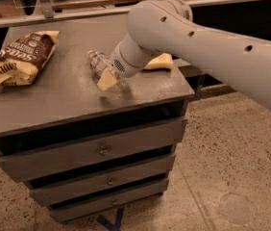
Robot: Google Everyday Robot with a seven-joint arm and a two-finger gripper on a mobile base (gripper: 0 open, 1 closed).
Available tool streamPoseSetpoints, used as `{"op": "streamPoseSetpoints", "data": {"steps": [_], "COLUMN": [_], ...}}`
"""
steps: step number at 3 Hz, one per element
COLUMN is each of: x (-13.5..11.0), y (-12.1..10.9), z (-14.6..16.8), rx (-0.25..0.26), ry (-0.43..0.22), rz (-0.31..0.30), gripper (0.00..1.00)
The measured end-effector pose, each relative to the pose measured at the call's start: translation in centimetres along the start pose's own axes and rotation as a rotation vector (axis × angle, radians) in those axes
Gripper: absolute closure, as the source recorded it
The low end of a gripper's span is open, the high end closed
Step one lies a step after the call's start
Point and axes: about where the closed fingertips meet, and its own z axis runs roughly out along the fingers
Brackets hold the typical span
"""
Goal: Move water bottle near brown chip bag
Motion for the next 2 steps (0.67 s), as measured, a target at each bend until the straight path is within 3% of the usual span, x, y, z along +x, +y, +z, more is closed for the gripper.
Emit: {"op": "streamPoseSetpoints", "data": {"steps": [2], "x": [-2.0], "y": [0.5], "z": [-0.3], "rx": [-0.022], "ry": [-0.027], "rz": [0.010], "gripper": [0.88]}}
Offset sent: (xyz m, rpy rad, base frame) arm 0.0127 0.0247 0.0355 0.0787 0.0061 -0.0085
